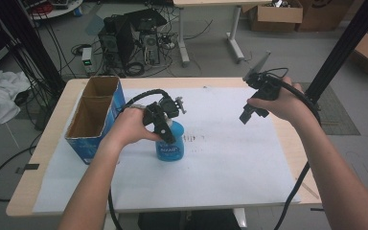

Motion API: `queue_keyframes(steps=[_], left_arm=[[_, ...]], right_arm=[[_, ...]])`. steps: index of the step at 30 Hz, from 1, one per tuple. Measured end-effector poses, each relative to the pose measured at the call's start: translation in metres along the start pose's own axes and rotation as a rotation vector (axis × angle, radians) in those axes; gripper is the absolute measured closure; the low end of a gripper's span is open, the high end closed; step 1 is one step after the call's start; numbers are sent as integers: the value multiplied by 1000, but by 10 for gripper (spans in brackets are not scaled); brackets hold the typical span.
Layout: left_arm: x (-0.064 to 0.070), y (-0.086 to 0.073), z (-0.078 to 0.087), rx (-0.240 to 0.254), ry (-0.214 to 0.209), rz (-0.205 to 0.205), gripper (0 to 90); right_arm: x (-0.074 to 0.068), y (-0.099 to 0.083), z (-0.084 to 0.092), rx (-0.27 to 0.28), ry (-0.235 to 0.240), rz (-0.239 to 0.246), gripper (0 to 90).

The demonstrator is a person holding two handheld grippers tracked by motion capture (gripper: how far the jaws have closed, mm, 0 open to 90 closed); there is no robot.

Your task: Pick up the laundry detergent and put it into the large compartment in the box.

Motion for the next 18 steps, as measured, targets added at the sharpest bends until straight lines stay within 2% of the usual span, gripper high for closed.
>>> queue_keyframes(steps=[11,16,18], left_arm=[[0,0,1,-6,-3,-12,242],[2,0,0,-11,-21,-9,254],[1,0,1,-12,-18,-21,263]], right_arm=[[0,0,-1,0,2,3,234],[1,-1,-1,-1,4,2,235],[1,-1,-2,-1,6,-1,235]])
Point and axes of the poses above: each handheld gripper's, and its own axes: z roughly backward along the jaws, y roughly out of its top, x roughly to its right, the point moved 8 cm from there along -z, roughly forward along the jaws, and after that the axes turned 15 degrees about -x, right-handed, at the moved point
